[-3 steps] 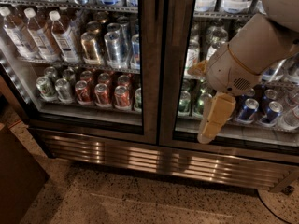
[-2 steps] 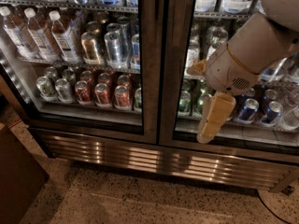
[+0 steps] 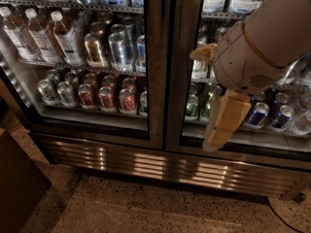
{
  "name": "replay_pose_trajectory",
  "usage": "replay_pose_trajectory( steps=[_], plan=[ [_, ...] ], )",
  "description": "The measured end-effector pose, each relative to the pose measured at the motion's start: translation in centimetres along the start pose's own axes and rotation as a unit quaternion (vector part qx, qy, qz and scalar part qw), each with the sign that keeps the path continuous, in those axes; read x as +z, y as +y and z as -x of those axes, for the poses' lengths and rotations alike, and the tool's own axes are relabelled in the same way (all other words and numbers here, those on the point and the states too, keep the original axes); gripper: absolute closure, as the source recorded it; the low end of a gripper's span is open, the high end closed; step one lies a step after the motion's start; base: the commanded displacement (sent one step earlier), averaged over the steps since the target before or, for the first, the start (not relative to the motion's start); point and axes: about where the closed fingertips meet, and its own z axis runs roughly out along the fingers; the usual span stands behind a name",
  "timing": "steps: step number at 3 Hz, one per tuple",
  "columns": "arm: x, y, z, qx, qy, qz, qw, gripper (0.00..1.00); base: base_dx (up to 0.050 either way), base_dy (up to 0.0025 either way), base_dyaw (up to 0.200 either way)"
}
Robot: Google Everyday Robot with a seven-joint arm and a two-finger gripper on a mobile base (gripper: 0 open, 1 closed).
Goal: Open left fridge door
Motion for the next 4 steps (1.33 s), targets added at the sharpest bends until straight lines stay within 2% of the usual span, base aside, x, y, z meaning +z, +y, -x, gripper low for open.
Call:
replay_pose_trajectory(
  steps=[2, 3, 4],
  plan=[
    [0.1, 0.0, 0.1, -0.003, -0.008, 0.005, 0.9999, 0.0, 0.0, 0.0, 0.0],
    [1.6, -1.0, -3.1, 0.02, -0.071, 0.006, 0.9973, 0.0, 0.0, 0.0, 0.0],
    [3.0, -0.9, -4.3, 0.005, -0.194, 0.033, 0.9803, 0.0, 0.0, 0.0, 0.0]
  ],
)
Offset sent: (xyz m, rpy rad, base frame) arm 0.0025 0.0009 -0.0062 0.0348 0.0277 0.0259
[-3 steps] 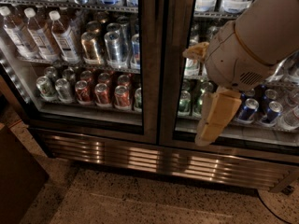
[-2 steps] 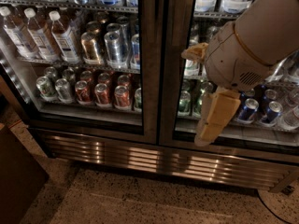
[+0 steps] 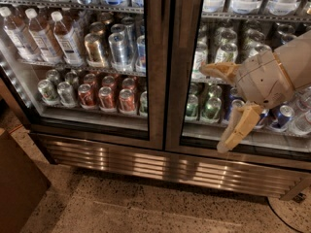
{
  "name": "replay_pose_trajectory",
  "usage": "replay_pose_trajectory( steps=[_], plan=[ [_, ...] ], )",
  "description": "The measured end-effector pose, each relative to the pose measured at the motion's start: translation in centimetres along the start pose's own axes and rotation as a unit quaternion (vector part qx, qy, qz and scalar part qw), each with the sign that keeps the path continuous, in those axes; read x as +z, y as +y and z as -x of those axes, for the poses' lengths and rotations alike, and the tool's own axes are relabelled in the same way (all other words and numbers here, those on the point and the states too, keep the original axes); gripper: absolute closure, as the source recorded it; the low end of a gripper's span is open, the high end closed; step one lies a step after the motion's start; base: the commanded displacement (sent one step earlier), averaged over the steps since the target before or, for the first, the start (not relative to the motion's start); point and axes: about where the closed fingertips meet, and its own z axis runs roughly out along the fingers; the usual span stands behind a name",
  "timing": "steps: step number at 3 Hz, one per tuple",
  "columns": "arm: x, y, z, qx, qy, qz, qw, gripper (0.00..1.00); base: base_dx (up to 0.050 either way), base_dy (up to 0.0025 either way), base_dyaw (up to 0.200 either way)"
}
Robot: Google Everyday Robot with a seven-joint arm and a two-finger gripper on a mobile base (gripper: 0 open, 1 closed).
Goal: Open left fridge door
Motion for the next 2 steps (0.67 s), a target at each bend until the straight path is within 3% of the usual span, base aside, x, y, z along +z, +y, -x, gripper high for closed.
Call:
replay_pose_trajectory(
  steps=[1, 2],
  plan=[
    [0.51, -0.16, 0.77, -0.017, -0.048, 0.004, 0.9987, 0.0, 0.0, 0.0, 0.0],
    [0.51, -0.16, 0.77, -0.017, -0.048, 0.004, 0.9987, 0.0, 0.0, 0.0, 0.0]
  ],
)
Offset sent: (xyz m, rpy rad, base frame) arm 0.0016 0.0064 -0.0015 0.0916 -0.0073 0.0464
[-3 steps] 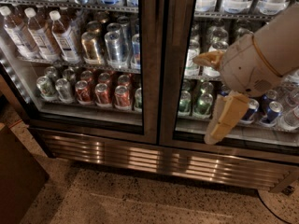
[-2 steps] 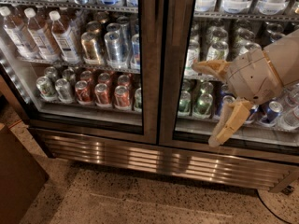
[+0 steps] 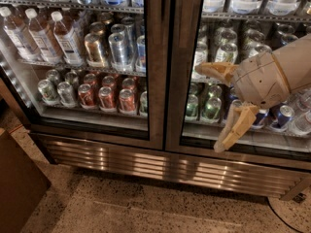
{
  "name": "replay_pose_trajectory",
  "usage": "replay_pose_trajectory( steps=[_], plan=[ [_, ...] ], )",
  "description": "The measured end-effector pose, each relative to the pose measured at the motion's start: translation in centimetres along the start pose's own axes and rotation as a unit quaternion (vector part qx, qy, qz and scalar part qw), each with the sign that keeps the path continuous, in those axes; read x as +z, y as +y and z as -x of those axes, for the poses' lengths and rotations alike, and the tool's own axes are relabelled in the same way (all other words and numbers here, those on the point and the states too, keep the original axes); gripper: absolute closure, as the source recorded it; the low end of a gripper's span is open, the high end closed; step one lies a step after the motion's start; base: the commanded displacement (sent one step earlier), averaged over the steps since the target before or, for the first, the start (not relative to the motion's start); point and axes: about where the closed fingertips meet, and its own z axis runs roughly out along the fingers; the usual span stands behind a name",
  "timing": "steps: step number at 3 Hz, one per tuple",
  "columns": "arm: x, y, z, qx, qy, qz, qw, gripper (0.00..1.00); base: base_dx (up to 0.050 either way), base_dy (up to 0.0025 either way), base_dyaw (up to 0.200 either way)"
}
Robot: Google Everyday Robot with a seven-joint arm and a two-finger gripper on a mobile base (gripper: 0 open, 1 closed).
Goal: Open left fridge door
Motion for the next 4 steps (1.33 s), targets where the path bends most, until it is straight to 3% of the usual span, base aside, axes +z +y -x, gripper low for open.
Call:
replay_pose_trajectory(
  steps=[1, 2, 3, 4],
  plan=[
    [0.63, 1.56, 0.62, -0.019, -0.022, 0.002, 0.9996, 0.0, 0.0, 0.0, 0.0],
    [0.63, 1.56, 0.62, -0.019, -0.022, 0.002, 0.9996, 0.0, 0.0, 0.0, 0.0],
    [0.92, 1.59, 0.81, -0.025, -0.077, 0.016, 0.9966, 0.0, 0.0, 0.0, 0.0],
    [1.22, 1.64, 1.22, -0.035, -0.211, 0.049, 0.9756, 0.0, 0.0, 0.0, 0.0]
  ],
)
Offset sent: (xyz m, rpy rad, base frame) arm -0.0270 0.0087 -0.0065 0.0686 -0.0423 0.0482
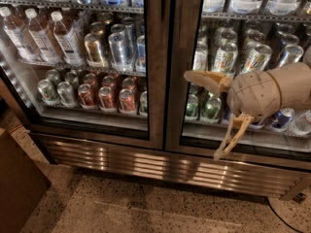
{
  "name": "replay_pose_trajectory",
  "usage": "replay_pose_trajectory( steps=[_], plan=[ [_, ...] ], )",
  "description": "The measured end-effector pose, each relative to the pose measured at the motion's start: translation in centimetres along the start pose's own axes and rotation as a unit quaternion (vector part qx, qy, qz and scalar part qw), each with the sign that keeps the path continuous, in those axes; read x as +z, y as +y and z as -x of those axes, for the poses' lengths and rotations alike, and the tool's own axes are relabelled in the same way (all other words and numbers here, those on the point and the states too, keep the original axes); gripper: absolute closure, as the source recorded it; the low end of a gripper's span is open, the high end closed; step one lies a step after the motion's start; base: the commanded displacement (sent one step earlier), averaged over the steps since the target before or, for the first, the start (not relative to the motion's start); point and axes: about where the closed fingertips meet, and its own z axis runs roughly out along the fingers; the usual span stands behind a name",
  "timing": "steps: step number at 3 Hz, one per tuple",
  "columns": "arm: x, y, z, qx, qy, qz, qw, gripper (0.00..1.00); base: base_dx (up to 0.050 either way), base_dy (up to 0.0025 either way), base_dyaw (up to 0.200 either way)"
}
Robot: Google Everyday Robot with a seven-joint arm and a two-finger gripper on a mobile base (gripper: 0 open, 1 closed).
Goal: Open left fridge door
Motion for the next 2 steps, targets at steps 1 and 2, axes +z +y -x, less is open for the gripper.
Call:
replay_pose_trajectory(
  steps=[1, 2],
  plan=[
    [0.0, -0.1, 0.0, 0.0, 0.0, 0.0, 1.0, 0.0, 0.0, 0.0, 0.0],
    [-0.4, -1.6, 0.4, 0.008, -0.005, -0.014, 0.9999, 0.0, 0.0, 0.0, 0.0]
  ],
)
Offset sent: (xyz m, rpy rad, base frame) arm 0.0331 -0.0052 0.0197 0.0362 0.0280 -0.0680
